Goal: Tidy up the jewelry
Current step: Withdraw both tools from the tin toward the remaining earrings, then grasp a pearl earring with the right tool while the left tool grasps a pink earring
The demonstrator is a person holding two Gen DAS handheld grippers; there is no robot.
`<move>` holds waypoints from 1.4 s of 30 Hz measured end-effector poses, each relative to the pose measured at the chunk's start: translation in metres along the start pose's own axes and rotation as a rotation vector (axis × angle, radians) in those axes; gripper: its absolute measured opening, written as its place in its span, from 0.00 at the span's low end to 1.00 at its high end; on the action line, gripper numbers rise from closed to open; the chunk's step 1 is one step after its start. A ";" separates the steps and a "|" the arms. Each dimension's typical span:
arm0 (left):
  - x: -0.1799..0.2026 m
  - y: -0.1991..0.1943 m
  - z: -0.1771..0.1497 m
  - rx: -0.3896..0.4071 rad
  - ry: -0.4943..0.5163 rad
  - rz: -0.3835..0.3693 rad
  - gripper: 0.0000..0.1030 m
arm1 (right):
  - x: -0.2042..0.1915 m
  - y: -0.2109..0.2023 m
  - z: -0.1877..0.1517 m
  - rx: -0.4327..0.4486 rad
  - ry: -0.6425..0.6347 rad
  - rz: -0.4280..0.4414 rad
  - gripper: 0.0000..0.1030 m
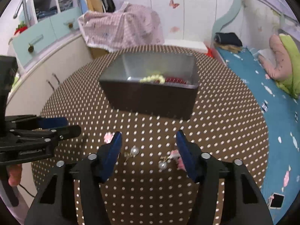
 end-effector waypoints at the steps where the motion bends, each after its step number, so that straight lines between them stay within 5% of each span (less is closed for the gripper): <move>1: 0.001 0.000 -0.002 -0.002 0.002 -0.002 0.45 | -0.002 0.003 -0.001 -0.009 -0.001 -0.002 0.52; 11: 0.002 0.005 -0.015 -0.016 0.001 -0.008 0.45 | -0.012 0.016 -0.016 -0.056 -0.011 -0.004 0.45; 21: 0.010 0.012 -0.015 -0.031 0.005 -0.018 0.45 | -0.019 0.026 -0.017 -0.062 -0.046 0.005 0.17; 35: 0.037 0.009 -0.008 -0.018 0.052 -0.041 0.64 | 0.001 0.000 -0.006 0.007 0.004 -0.003 0.13; 42: 0.064 0.017 -0.010 -0.028 0.077 -0.002 0.64 | 0.034 -0.028 -0.003 0.067 0.062 -0.027 0.13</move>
Point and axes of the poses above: each gripper's, at about its wrist camera, not at the fingertips, and y roughly the way its jaws point, x to its right, z to its top, the point moved 2 cm from there along y, roughly the way its jaws point, and after that the axes turned 1 degree about -x, right-handed, at the moved point
